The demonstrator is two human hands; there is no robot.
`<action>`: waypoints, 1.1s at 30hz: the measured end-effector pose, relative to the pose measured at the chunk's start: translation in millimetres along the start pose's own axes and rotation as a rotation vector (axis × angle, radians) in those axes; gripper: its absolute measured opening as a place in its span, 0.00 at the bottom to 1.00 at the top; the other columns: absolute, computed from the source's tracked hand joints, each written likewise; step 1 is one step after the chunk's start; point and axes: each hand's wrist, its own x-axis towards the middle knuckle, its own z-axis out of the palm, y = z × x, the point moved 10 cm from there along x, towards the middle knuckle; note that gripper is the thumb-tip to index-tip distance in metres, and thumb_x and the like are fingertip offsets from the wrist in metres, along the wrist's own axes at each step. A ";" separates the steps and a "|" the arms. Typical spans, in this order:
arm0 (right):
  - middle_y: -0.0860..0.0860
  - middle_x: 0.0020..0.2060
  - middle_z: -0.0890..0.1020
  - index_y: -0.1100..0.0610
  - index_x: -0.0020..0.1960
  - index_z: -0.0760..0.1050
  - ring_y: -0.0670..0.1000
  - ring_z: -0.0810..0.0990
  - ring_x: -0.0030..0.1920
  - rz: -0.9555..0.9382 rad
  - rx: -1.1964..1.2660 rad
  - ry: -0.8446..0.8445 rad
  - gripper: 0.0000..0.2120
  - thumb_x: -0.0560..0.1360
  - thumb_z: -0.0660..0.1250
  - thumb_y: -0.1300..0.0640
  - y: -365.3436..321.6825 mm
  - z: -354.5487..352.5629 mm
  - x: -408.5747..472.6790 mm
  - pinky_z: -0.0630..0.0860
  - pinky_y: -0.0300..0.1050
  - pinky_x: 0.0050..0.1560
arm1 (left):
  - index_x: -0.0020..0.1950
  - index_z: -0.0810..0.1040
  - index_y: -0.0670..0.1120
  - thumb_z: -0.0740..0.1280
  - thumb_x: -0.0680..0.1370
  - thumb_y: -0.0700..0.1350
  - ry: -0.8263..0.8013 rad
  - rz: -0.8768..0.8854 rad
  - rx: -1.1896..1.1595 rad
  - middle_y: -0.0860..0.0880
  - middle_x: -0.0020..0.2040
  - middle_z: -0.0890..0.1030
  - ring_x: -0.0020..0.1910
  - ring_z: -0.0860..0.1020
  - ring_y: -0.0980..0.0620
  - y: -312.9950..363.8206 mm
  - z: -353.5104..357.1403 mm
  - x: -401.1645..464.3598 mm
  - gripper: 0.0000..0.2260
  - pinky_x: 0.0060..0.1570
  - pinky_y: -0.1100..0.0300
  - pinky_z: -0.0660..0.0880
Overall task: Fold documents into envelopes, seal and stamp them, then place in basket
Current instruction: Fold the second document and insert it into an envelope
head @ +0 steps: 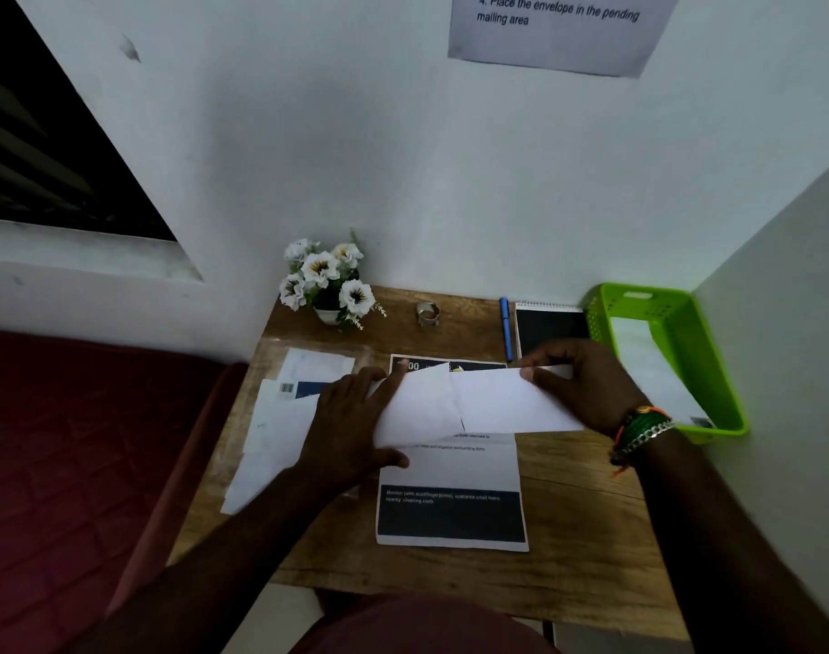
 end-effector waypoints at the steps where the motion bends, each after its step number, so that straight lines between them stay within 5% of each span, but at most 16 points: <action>1: 0.42 0.46 0.85 0.48 0.48 0.84 0.38 0.81 0.49 0.002 0.025 0.016 0.03 0.74 0.74 0.51 -0.1 6.2 0.2 0.77 0.42 0.57 | 0.81 0.46 0.58 0.76 0.61 0.69 -0.004 -0.006 -0.008 0.48 0.75 0.62 0.72 0.62 0.45 -0.3 1.2 0.3 0.58 0.70 0.44 0.63; 3: 0.43 0.51 0.83 0.48 0.58 0.80 0.43 0.81 0.53 0.017 0.090 0.094 0.14 0.75 0.72 0.46 2.9 13.7 -3.1 0.76 0.44 0.58 | 0.81 0.45 0.58 0.76 0.61 0.69 -0.012 -0.025 -0.017 0.48 0.75 0.62 0.72 0.62 0.45 -2.5 2.4 0.5 0.58 0.70 0.43 0.63; 6: 0.45 0.61 0.77 0.48 0.73 0.68 0.37 0.76 0.57 0.126 0.260 0.316 0.24 0.79 0.68 0.50 10.9 10.9 -20.0 0.72 0.28 0.53 | 0.81 0.48 0.57 0.76 0.60 0.69 0.005 -0.074 -0.046 0.48 0.75 0.63 0.72 0.63 0.45 -10.0 1.2 -1.6 0.58 0.70 0.42 0.64; 10: 0.49 0.67 0.74 0.53 0.76 0.64 0.38 0.77 0.56 0.259 0.441 0.494 0.26 0.80 0.66 0.53 26.1 27.8 -51.0 0.69 0.20 0.49 | 0.81 0.47 0.56 0.75 0.60 0.70 -0.007 -0.115 -0.045 0.48 0.75 0.62 0.72 0.63 0.45 -15.3 5.2 -2.4 0.59 0.70 0.42 0.64; 14: 0.50 0.68 0.75 0.58 0.73 0.70 0.41 0.75 0.60 0.272 0.475 0.469 0.22 0.80 0.66 0.58 18.3 48.8 -61.4 0.67 0.18 0.53 | 0.81 0.45 0.58 0.76 0.60 0.70 -0.017 -0.090 -0.033 0.49 0.74 0.61 0.71 0.63 0.46 -5.2 10.8 -0.4 0.59 0.70 0.44 0.64; 19: 0.45 0.67 0.74 0.51 0.74 0.69 0.37 0.74 0.61 0.180 0.440 0.297 0.22 0.81 0.64 0.52 -2.1 70.0 -52.5 0.70 0.21 0.50 | 0.81 0.47 0.57 0.76 0.59 0.70 0.005 -0.053 -0.030 0.49 0.73 0.64 0.69 0.66 0.46 5.8 6.6 6.3 0.59 0.67 0.43 0.67; 26: 0.46 0.67 0.73 0.47 0.69 0.73 0.46 0.75 0.63 0.156 0.378 0.339 0.17 0.81 0.64 0.50 0.5 65.8 -57.6 0.75 0.28 0.48 | 0.81 0.46 0.57 0.74 0.59 0.72 0.030 -0.039 -0.027 0.49 0.73 0.63 0.69 0.66 0.47 13.5 -2.5 11.0 0.59 0.67 0.44 0.67; 33: 0.44 0.63 0.72 0.45 0.62 0.76 0.31 0.69 0.61 0.137 0.344 0.190 0.11 0.81 0.62 0.47 -16.2 87.8 -49.5 0.71 0.26 0.56 | 0.81 0.41 0.59 0.74 0.61 0.71 0.001 -0.033 -0.001 0.50 0.75 0.59 0.71 0.62 0.47 30.0 3.3 15.7 0.59 0.70 0.47 0.64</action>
